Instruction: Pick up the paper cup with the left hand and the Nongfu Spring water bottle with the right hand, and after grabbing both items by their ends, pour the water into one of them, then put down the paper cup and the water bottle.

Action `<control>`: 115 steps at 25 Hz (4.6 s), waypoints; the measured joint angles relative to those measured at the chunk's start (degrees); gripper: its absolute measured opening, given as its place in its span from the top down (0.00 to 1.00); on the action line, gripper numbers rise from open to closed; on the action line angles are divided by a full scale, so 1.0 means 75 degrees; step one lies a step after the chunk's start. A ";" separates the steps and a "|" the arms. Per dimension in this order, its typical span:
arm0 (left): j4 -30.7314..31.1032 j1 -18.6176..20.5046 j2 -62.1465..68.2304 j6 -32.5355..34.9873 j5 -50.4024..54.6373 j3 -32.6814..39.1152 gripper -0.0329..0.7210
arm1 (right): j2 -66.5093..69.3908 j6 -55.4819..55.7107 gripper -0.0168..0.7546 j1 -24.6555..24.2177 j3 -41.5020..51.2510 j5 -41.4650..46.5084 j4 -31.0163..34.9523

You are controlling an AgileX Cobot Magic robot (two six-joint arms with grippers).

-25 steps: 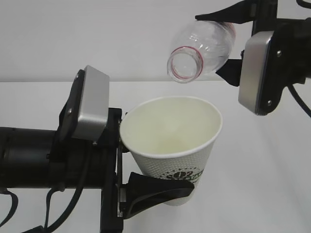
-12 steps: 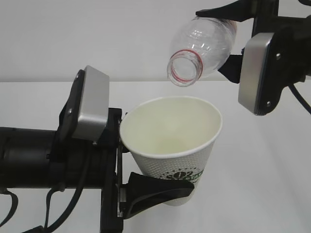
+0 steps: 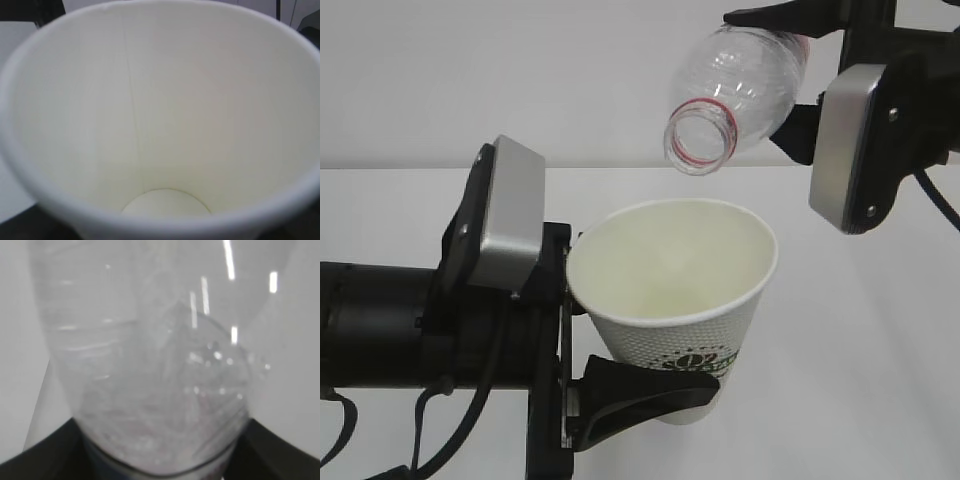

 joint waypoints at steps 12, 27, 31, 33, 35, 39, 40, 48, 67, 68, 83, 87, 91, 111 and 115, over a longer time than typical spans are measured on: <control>0.0003 0.0000 0.0000 0.0000 0.0000 0.0000 0.28 | 0.0000 -0.0291 0.37 0.0000 0.0000 -0.0143 0.0033; 0.0016 0.0000 0.0000 0.0000 0.0000 0.0000 0.28 | 0.0000 -0.0437 0.37 0.0000 0.0000 -0.0143 0.0050; -0.0013 0.0000 0.0000 0.0000 0.0000 0.0000 0.28 | 0.0000 -0.0437 0.37 0.0000 -0.0011 -0.0153 0.0050; -0.0013 0.0000 0.0000 0.0000 0.0000 0.0000 0.28 | 0.0000 -0.0442 0.37 0.0000 -0.0011 -0.0153 0.0050; -0.0013 0.0000 0.0000 0.0000 0.0000 0.0000 0.28 | 0.0000 -0.0455 0.37 0.0000 -0.0011 -0.0171 0.0050; -0.0024 0.0000 0.0000 0.0000 0.0000 0.0000 0.28 | 0.0000 -0.0455 0.37 0.0000 -0.0011 -0.0177 0.0050; -0.0024 0.0000 0.0000 0.0000 0.0000 0.0000 0.28 | 0.0000 -0.0455 0.37 0.0000 -0.0011 -0.0189 0.0050; -0.0029 0.0000 0.0000 0.0000 0.0000 0.0000 0.29 | 0.0000 -0.0472 0.37 0.0000 -0.0011 -0.0189 0.0050; -0.0029 0.0000 0.0000 0.0000 0.0000 0.0000 0.29 | 0.0000 -0.0631 0.37 0.0000 -0.0011 -0.0189 0.0050; -0.0029 0.0000 0.0000 0.0000 0.0000 0.0000 0.29 | 0.0000 -0.0631 0.37 0.0000 -0.0011 -0.0189 0.0050; -0.0029 0.0000 0.0000 0.0000 0.0000 0.0000 0.30 | 0.0000 -0.0740 0.37 0.0000 -0.0011 -0.0189 0.0050; -0.0029 0.0000 0.0000 0.0000 0.0000 0.0000 0.30 | 0.0000 -0.0743 0.37 0.0000 -0.0011 -0.0189 0.0050; -0.0029 0.0000 0.0000 0.0000 0.0000 0.0000 0.30 | 0.0000 -0.0803 0.37 0.0000 -0.0011 -0.0189 0.0050; -0.0029 0.0000 0.0000 0.0000 0.0013 0.0000 0.30 | 0.0000 -0.0888 0.37 0.0000 -0.0011 -0.0189 0.0050; -0.0029 0.0000 0.0000 0.0000 0.0027 0.0000 0.30 | 0.0000 -0.0888 0.37 0.0000 -0.0011 -0.0189 0.0050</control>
